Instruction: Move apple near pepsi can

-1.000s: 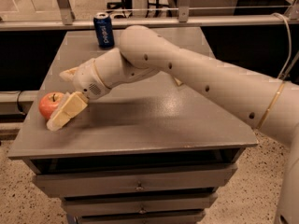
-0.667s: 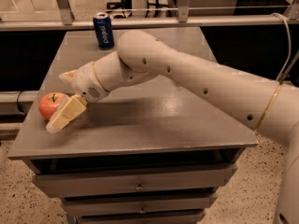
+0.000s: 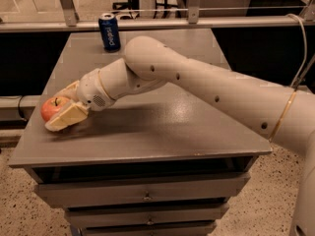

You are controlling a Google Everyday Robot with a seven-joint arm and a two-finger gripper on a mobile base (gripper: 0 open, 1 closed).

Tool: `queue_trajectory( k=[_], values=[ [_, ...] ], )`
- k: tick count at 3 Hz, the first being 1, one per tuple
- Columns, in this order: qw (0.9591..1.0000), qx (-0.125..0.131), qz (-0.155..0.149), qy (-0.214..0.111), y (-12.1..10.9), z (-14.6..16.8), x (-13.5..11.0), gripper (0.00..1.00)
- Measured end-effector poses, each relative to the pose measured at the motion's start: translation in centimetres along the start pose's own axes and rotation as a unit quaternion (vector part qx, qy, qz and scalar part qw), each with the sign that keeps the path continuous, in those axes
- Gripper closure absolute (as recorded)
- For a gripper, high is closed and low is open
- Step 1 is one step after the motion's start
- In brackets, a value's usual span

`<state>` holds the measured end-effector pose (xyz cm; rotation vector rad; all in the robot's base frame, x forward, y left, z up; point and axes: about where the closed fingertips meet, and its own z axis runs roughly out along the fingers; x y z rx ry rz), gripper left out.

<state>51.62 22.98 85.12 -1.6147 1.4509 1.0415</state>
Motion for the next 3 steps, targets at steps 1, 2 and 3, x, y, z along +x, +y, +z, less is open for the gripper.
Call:
queue_trajectory(
  k=[1,2,3],
  values=[
    [1.0000,-0.001,0.003,-0.005,0.1,-0.1,-0.5,0.64],
    [0.9996,0.028,0.000,-0.004,-0.7,-2.2,-0.9,0.88],
    [0.9949,0.100,-0.015,0.001,-3.6,-9.0,-0.8,1.00]
  ],
)
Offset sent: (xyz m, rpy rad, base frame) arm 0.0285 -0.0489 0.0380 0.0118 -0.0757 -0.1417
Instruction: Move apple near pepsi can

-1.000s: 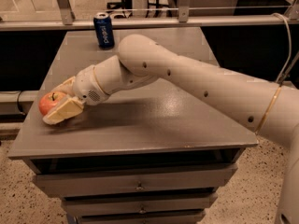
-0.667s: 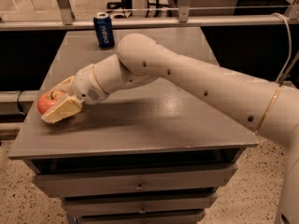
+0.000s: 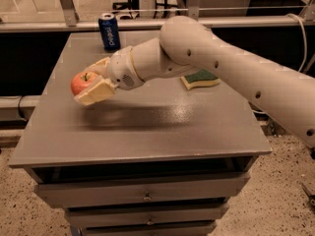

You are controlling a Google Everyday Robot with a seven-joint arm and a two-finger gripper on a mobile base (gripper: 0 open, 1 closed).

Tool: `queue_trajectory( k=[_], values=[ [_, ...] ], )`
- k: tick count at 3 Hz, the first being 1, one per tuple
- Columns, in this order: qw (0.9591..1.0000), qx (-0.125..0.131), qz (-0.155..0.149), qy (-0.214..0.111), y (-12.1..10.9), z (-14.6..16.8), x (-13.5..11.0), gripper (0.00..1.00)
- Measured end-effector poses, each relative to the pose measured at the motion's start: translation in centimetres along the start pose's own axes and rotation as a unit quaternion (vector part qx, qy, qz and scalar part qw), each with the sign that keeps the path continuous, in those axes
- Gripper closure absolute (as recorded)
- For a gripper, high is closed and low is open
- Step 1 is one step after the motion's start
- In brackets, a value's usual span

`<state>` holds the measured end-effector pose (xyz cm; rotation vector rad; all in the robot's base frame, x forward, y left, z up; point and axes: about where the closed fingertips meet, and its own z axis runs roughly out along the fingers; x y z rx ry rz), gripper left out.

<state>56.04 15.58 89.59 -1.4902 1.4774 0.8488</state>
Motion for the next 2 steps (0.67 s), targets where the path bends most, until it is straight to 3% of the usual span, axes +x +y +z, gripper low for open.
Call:
queue_trajectory(
  k=[2],
  values=[
    [0.9999,0.012,-0.006,-0.001,-0.09,-0.34,0.03,1.00]
  ],
)
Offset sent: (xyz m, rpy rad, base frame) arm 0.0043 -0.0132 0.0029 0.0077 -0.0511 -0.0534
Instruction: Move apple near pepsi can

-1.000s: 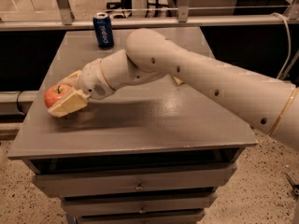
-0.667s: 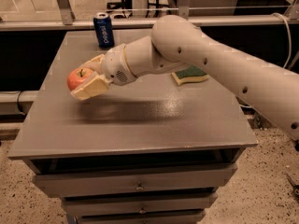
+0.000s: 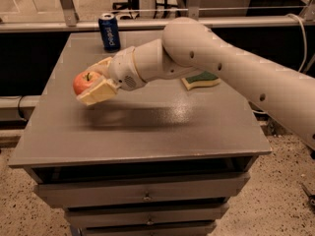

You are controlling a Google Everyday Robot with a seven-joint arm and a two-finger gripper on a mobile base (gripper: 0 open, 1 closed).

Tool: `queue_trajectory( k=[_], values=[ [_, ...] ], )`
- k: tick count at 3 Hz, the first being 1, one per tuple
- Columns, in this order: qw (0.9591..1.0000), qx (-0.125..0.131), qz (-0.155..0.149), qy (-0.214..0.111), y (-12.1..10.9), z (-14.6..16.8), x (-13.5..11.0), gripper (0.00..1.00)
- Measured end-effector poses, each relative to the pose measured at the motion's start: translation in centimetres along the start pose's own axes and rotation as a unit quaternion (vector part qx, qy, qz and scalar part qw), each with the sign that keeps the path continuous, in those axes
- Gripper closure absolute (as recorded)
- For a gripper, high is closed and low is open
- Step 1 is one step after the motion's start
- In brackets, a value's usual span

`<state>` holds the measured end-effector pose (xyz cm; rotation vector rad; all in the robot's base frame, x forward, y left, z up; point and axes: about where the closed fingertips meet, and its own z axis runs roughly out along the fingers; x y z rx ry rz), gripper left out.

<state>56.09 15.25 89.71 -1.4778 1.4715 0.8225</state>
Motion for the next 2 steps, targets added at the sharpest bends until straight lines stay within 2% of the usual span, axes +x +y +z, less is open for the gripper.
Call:
queue_trajectory(
  k=[1,2],
  values=[
    [0.9970,0.077,-0.010,-0.002,-4.8,-3.7,2.9,1.00],
    [0.9914,0.130,-0.019,-0.006,-9.3,-6.9,4.5,1.00]
  ],
)
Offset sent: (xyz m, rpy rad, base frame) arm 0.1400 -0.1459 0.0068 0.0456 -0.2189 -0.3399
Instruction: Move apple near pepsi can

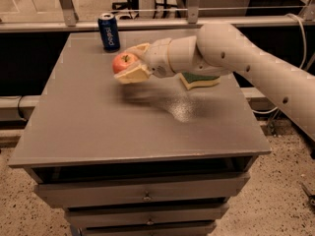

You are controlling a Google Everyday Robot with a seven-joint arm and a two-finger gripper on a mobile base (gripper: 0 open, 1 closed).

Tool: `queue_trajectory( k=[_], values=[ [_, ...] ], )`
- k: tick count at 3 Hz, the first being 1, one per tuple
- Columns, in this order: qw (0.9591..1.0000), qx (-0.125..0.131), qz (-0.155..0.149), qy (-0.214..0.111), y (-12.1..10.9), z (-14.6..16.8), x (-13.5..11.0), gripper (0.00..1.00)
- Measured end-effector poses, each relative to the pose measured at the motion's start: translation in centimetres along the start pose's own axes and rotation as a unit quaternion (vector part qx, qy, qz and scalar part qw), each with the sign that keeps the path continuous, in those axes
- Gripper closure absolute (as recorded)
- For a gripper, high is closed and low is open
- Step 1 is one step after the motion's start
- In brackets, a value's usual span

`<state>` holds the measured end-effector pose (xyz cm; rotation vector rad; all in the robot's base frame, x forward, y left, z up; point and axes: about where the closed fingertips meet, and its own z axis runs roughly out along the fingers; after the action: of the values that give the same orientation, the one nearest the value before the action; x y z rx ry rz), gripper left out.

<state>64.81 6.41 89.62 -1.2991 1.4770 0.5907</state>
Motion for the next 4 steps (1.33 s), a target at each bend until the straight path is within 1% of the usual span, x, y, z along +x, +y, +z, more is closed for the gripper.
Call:
queue_trajectory(
  k=[1,2,3,4],
  values=[
    [0.9995,0.030,-0.009,0.000,-4.8,-1.1,1.2,1.00],
    [0.9995,0.014,-0.003,0.029,-10.3,1.2,3.9,1.00],
    [0.9990,-0.004,0.005,0.045,-13.2,3.6,5.3,1.00],
    [0.9992,0.010,-0.004,0.039,-16.6,5.0,4.2,1.00]
  ],
)
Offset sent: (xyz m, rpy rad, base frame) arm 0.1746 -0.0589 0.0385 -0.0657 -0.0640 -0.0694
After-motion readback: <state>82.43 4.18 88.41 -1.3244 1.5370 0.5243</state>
